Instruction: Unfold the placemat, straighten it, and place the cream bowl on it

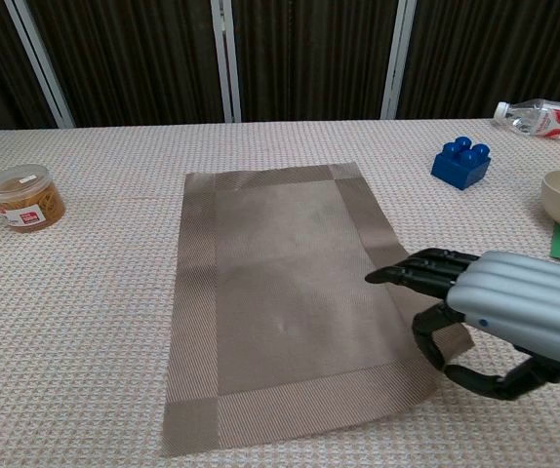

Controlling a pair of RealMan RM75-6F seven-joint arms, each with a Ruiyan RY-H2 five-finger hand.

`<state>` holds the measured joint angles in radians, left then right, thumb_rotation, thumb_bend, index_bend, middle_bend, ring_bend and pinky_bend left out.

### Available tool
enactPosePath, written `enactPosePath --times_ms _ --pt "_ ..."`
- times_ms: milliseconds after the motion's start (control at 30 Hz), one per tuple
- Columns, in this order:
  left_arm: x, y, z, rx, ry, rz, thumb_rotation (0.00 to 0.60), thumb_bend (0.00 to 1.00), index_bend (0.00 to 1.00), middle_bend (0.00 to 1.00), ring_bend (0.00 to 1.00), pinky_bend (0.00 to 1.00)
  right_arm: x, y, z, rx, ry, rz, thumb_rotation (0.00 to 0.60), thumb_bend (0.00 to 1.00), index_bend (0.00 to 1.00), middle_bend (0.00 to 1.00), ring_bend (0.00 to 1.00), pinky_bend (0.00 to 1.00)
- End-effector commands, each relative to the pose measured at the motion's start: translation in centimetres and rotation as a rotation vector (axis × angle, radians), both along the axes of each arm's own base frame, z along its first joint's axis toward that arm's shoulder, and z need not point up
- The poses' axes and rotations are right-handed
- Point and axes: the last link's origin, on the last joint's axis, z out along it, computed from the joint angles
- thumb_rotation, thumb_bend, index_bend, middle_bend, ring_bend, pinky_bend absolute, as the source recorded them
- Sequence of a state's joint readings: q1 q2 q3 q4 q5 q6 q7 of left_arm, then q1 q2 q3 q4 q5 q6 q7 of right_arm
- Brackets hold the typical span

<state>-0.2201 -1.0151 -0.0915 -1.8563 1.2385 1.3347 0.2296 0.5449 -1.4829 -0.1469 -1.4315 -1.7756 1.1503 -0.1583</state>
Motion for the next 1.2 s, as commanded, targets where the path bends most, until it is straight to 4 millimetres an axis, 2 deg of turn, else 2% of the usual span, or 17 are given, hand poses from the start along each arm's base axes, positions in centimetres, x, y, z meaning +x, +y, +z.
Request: enactPosePath --times_ms 33,133,267,367,500,767,967,1200 --pt "0.1 -0.2 -0.1 -0.006 -0.002 -0.004 0.600 0.07 0.00 0.00 0.00 0.00 -1.8 2.2 2.5 0.006 0.040 0.045 0.600 0.40 0.66 0.00 0.00 0.00" --pt "0.2 -0.4 -0.2 -0.011 -0.001 -0.009 0.600 0.07 0.00 0.00 0.00 0.00 -4.0 3.4 4.9 -0.008 0.113 0.086 0.600 0.40 0.67 0.00 0.00 0.00" --pt "0.3 -0.5 -0.2 -0.012 -0.001 -0.015 0.600 0.07 0.00 0.00 0.00 0.00 -6.4 3.9 7.7 -0.054 0.221 0.163 0.600 0.40 0.67 0.00 0.00 0.00" --pt "0.3 -0.5 -0.3 -0.014 0.001 -0.017 0.600 0.07 0.00 0.00 0.00 0.00 -7.7 3.3 9.5 -0.104 0.301 0.227 0.600 0.40 0.68 0.00 0.00 0.00" --pt "0.3 -0.6 -0.4 -0.016 0.004 -0.015 0.600 0.07 0.00 0.00 0.00 0.00 -8.9 1.3 10.9 -0.181 0.406 0.303 0.600 0.40 0.68 0.01 0.00 0.00" --pt "0.2 -0.5 -0.5 -0.013 0.010 -0.008 0.600 0.07 0.00 0.00 0.00 0.00 -9.8 -2.4 11.7 -0.289 0.550 0.470 0.600 0.37 0.68 0.01 0.00 0.00" --pt "0.2 -0.5 -0.7 -0.022 0.015 -0.008 0.600 0.07 0.00 0.00 0.00 0.00 -9.3 -4.7 11.0 -0.338 0.594 0.556 0.600 0.35 0.68 0.01 0.00 0.00" --pt "0.2 -0.4 -1.0 -0.031 0.017 -0.011 0.600 0.07 0.00 0.00 0.00 0.00 -7.6 -7.3 10.6 -0.402 0.608 0.626 0.600 0.35 0.68 0.01 0.00 0.00"
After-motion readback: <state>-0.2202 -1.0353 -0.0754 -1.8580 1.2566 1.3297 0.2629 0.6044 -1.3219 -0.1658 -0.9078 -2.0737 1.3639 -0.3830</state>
